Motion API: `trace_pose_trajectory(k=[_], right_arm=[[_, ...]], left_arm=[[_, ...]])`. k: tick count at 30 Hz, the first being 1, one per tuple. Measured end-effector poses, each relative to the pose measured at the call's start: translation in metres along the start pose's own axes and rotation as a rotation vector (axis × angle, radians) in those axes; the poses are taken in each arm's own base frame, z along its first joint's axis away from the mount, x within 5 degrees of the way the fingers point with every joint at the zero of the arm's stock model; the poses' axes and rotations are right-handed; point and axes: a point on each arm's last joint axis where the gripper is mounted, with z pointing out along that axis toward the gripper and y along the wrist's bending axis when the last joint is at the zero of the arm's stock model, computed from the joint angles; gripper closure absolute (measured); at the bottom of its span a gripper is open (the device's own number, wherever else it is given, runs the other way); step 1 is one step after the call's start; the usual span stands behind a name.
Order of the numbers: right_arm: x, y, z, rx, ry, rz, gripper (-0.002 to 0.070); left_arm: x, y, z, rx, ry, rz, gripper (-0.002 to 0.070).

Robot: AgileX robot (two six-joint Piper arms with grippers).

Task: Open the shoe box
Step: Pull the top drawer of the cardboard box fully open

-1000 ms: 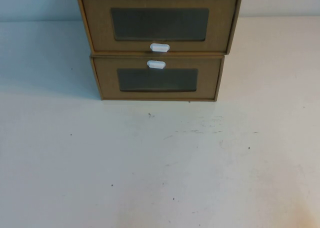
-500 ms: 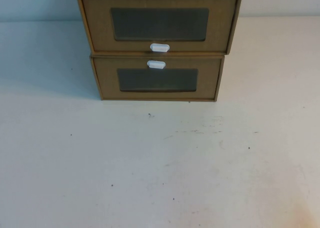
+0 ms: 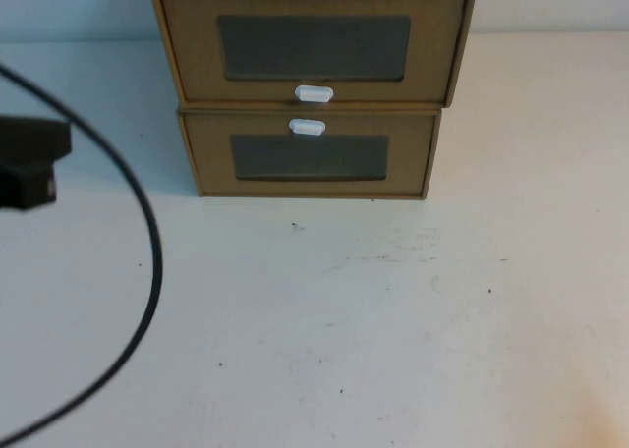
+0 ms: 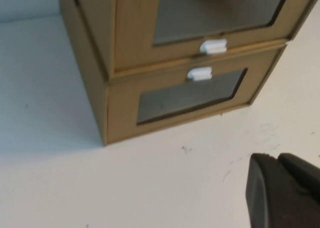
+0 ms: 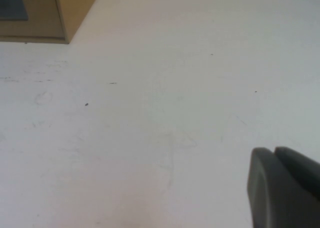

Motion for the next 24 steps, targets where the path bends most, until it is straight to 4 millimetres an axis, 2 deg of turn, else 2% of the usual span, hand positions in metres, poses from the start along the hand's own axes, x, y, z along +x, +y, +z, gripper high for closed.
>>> trace_pose_trajectory(k=[9,13,16,20,24], right_arm=[[0.000,0.000,0.000,0.000,0.000,0.000,0.0692],[0.000,0.000,0.000,0.000,0.000,0.000,0.0692],[0.000,0.000,0.000,0.000,0.000,0.000,0.0692],[0.000,0.000,0.000,0.000,0.000,0.000,0.0692],[0.000,0.000,0.000,0.000,0.000,0.000,0.0692]], left_arm=[[-0.113,0.022,0.067,0.132,0.018,0.092,0.0680],[-0.151,0.029,0.096,0.213,0.024,0.114,0.0680],[-0.171,0.032,0.124,0.250,0.005,0.133,0.0680],[-0.189,0.020,0.156,0.304,-0.028,0.172,0.0680],[-0.188,0.006,0.193,0.377,0.000,0.185,0.0680]])
